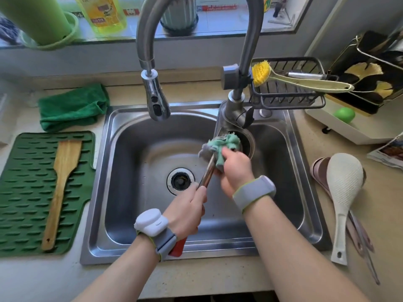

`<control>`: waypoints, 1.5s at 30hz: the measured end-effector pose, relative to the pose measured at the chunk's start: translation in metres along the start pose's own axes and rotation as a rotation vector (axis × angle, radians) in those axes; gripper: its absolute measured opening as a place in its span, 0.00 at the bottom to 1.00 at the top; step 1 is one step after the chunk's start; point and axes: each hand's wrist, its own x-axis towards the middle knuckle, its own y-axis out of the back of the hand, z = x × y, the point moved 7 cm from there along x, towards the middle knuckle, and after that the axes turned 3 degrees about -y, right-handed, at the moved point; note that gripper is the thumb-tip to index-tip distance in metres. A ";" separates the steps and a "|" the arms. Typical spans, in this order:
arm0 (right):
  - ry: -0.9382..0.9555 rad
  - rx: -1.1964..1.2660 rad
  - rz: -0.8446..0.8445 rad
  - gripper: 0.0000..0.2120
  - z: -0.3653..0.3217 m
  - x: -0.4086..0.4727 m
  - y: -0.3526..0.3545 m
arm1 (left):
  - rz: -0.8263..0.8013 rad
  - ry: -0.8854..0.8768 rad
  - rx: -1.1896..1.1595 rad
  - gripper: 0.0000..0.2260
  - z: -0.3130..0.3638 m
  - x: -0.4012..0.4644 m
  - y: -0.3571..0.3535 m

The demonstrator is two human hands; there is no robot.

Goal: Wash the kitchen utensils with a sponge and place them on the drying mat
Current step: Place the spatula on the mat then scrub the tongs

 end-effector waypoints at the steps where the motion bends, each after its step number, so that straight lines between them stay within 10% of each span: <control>1: 0.035 -0.019 0.025 0.10 -0.003 -0.001 0.000 | -0.002 -0.015 0.008 0.11 0.002 0.000 0.000; 6: 0.087 -0.487 -0.163 0.11 0.051 -0.043 -0.010 | 0.039 -0.045 -0.034 0.15 0.011 0.006 0.013; 11: 0.086 -0.121 0.064 0.09 -0.005 -0.002 0.008 | -0.029 -0.046 0.054 0.14 0.003 -0.005 0.002; 15: 0.096 -0.401 -0.105 0.08 0.035 -0.038 -0.008 | 0.008 -0.028 -0.090 0.15 0.012 0.007 0.013; 23: 0.015 0.168 0.024 0.10 -0.003 0.000 0.003 | -0.189 0.194 -0.433 0.17 -0.006 -0.014 -0.017; 34: -0.233 0.371 -0.430 0.17 0.014 -0.038 -0.038 | -0.776 0.345 -1.236 0.14 0.019 -0.017 -0.022; 40: -0.066 0.087 -0.286 0.12 0.029 -0.036 -0.021 | -0.082 0.183 -0.282 0.19 0.002 0.001 0.007; 45: 0.007 -0.181 -0.261 0.10 0.053 -0.062 -0.016 | 0.139 0.170 -0.183 0.26 -0.002 0.008 0.020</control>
